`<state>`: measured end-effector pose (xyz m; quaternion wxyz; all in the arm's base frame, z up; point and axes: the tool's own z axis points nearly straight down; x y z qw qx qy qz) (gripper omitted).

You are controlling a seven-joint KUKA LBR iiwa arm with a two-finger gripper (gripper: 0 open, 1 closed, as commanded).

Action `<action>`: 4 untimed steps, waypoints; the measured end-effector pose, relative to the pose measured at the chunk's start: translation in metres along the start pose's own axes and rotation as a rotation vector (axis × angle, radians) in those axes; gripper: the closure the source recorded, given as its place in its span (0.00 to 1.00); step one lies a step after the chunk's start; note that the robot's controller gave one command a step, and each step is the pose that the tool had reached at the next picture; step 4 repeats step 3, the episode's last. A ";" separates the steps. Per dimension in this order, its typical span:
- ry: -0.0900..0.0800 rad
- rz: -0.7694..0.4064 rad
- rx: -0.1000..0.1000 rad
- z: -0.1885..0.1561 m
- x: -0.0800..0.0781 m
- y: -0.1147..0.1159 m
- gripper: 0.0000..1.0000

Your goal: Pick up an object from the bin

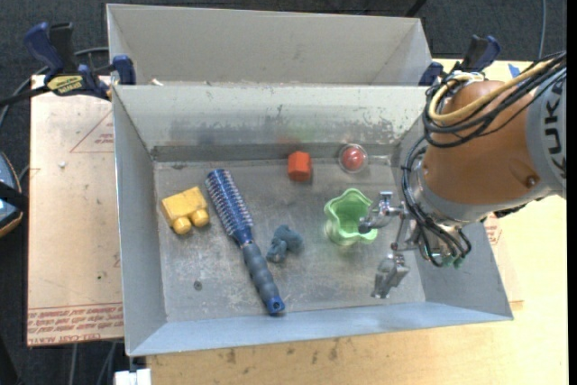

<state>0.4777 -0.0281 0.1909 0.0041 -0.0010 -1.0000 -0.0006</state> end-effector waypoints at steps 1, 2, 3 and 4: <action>-0.004 0.082 -0.001 0.092 -0.055 0.000 0.00; -0.015 0.081 -0.001 0.085 -0.057 0.000 1.00; -0.019 0.083 0.000 -0.035 -0.061 -0.006 1.00; -0.019 0.083 0.000 -0.035 -0.061 -0.006 1.00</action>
Offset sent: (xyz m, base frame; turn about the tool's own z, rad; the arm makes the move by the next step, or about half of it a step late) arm 0.0544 -0.0014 -0.0876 0.0834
